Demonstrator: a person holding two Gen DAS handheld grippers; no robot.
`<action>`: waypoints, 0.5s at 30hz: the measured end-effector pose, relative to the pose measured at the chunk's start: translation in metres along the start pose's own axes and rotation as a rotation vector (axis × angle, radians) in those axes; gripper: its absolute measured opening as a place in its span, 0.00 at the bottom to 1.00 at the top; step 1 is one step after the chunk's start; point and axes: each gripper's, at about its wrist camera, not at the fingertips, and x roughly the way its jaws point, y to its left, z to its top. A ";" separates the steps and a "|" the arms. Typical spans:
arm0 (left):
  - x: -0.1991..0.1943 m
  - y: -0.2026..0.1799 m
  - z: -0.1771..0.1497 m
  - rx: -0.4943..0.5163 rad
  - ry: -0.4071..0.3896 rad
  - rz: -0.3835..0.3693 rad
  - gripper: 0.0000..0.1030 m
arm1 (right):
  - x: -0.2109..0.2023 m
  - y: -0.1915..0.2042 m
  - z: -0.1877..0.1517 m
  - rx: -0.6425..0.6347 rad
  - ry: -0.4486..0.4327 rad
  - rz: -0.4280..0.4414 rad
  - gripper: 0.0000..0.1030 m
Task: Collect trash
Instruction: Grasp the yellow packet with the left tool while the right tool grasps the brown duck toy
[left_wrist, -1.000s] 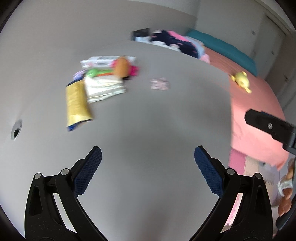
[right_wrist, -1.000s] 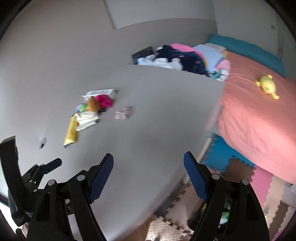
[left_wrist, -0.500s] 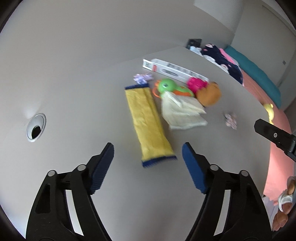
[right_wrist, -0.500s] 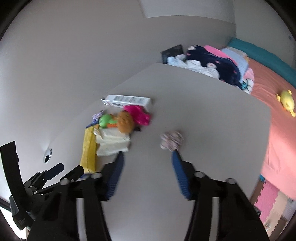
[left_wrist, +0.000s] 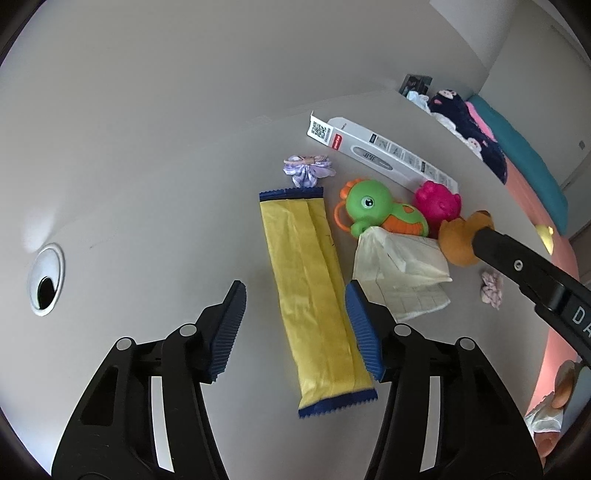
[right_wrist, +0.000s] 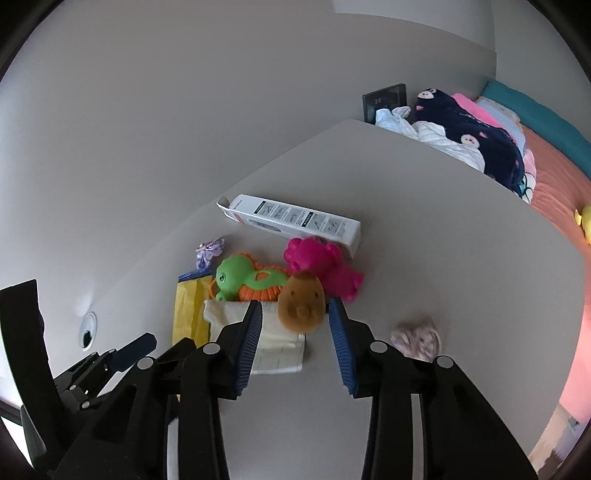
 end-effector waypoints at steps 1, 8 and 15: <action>0.003 0.000 0.002 -0.004 0.006 0.000 0.53 | 0.005 0.001 0.002 -0.003 0.010 0.000 0.28; 0.011 0.001 0.006 -0.013 0.005 0.029 0.49 | 0.002 -0.002 0.003 0.012 -0.014 0.029 0.26; 0.005 0.000 0.001 -0.007 -0.008 0.012 0.22 | -0.028 -0.014 0.000 0.037 -0.055 0.058 0.26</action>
